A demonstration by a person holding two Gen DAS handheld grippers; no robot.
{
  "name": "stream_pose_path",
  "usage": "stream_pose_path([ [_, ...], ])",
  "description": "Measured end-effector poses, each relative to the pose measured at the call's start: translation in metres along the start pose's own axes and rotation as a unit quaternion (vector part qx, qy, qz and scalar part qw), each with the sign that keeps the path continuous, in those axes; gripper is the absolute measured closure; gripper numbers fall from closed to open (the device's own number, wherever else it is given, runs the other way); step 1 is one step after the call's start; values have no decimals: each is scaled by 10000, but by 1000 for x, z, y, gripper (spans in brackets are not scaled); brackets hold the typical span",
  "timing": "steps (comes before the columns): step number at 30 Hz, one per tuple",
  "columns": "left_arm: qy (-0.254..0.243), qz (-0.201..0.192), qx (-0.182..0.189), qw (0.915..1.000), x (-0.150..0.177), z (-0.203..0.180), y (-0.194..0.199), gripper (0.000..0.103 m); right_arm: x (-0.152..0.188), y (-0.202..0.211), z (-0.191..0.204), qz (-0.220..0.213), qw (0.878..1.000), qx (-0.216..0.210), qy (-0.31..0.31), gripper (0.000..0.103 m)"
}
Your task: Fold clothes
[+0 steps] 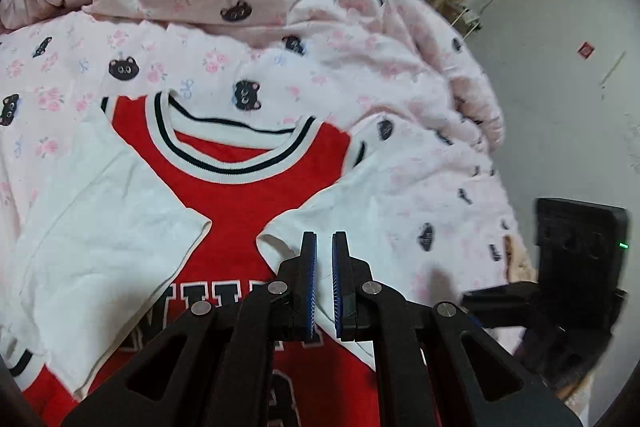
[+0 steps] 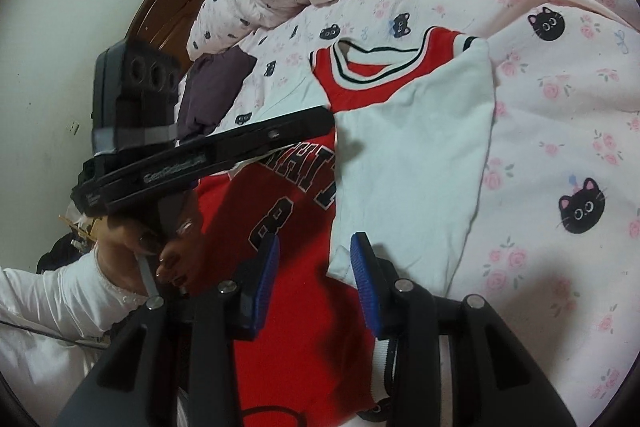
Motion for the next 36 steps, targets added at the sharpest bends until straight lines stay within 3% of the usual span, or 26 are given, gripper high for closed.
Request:
stream_pose_path([
  [8,205,202,-351,9990,9,22,-18,98,17,-15,0,454,9989,11,120,64],
  [19,297,167,-365,9988,10,26,-18,98,39,-23,7,930,9951,-91,316,56],
  [25,-65,-403,-426,9983,3,6,35,98,25,10,19,334,9969,-587,407,55],
  [28,-265,-611,-431,9968,16,2,75,97,19,29,18,-41,9969,-744,253,50],
  [36,-594,-721,-750,9928,77,24,171,96,22,36,1,-484,9970,-262,-551,49],
])
Point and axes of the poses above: each gripper's, at about its wrist camera, not at the fingertips, and y roughly against the way its jaws point, z to its left, x to its underside, the point moved 9 cm from there along -y, roughly the way its jaws point, and after that the axes turned 12 degrees about x, right-handed, at the moved point
